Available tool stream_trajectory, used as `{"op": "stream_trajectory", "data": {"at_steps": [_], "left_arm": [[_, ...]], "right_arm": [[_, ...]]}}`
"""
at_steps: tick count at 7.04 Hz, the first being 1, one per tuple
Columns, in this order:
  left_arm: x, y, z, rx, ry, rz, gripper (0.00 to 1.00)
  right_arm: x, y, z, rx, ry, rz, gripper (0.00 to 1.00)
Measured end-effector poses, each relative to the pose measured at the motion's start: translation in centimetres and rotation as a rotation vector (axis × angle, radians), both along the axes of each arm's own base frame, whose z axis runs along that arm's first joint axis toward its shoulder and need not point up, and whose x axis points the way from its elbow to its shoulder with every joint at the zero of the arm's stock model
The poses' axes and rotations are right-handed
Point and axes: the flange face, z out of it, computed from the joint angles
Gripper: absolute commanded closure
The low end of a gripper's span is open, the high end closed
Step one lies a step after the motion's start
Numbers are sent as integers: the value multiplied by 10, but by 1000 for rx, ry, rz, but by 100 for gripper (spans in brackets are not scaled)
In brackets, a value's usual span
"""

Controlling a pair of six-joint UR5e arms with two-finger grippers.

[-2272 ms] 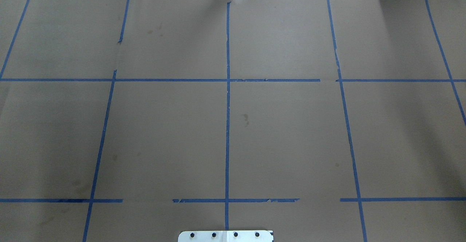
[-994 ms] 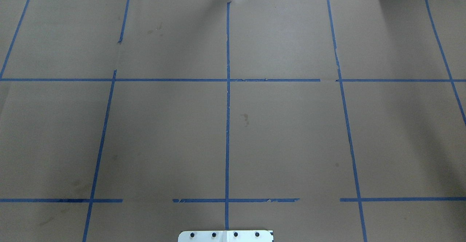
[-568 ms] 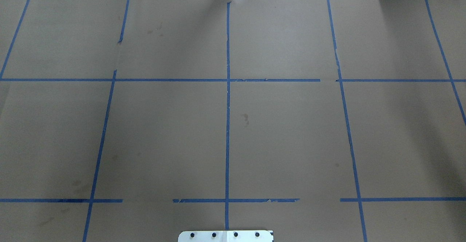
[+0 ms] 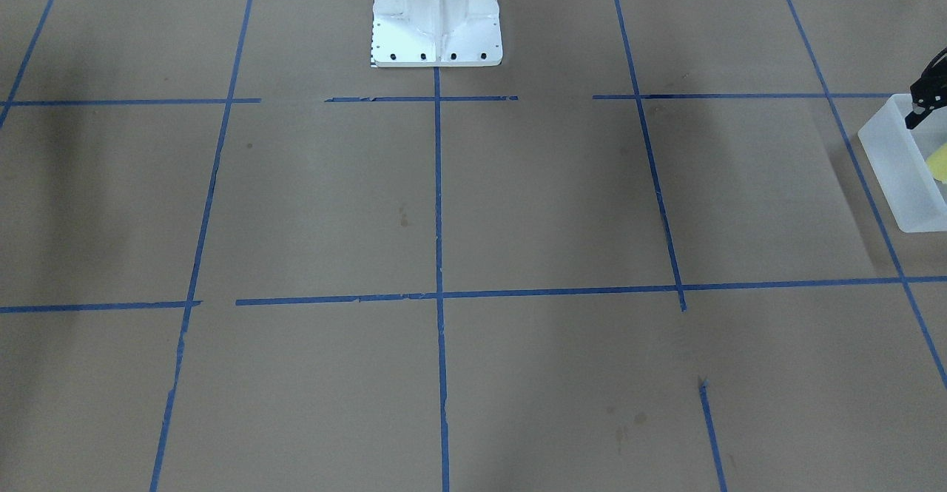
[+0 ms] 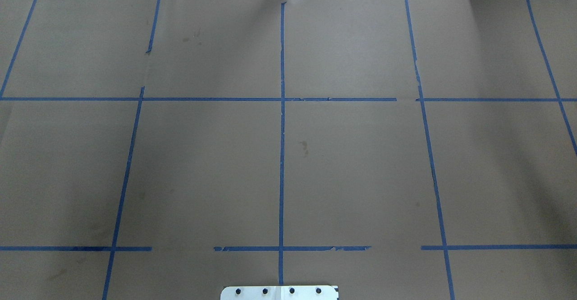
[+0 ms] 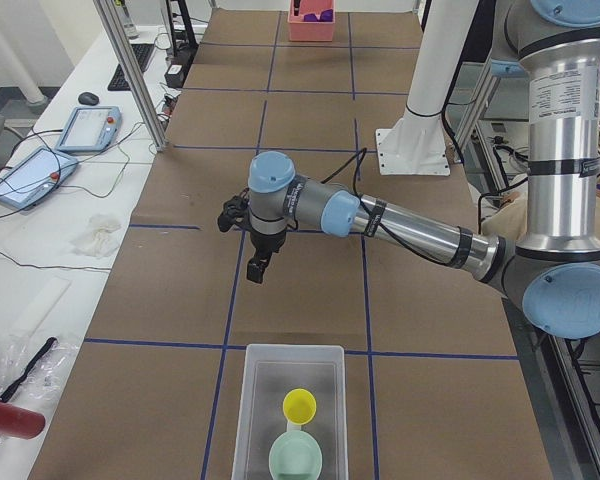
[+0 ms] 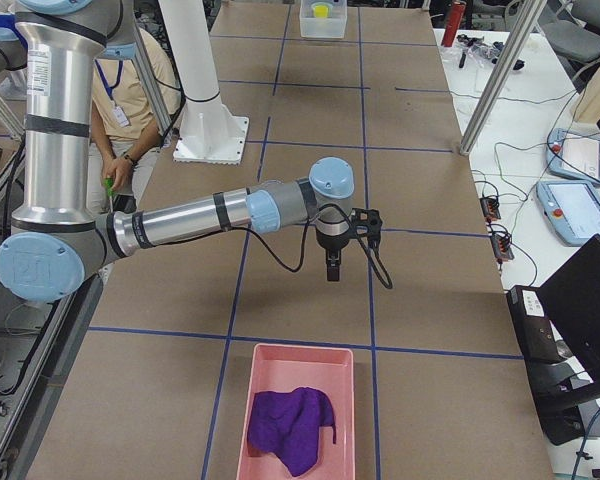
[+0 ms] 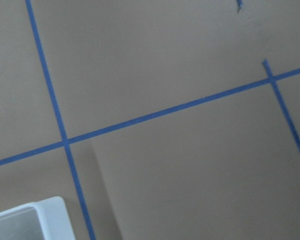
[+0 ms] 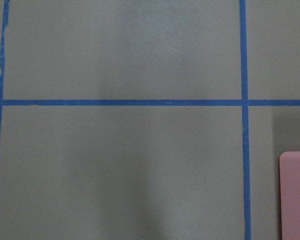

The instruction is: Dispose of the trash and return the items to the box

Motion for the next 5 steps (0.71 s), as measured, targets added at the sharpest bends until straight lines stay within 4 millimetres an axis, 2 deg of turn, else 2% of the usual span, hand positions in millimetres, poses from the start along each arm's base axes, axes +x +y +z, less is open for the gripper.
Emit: {"op": "stream_trajectory", "data": {"at_steps": [2,3,5], "left_arm": [[2,-7,21,-49,31,22,0],[1,-6,24,-59,43,23,0],[0,-6,20,-57,52,23,0]], "right_arm": [[4,-13,-8,21,24,-69,0],[9,-16,-9,23,32,-92,0],[14,-10,3,-3,39,-104,0]]}}
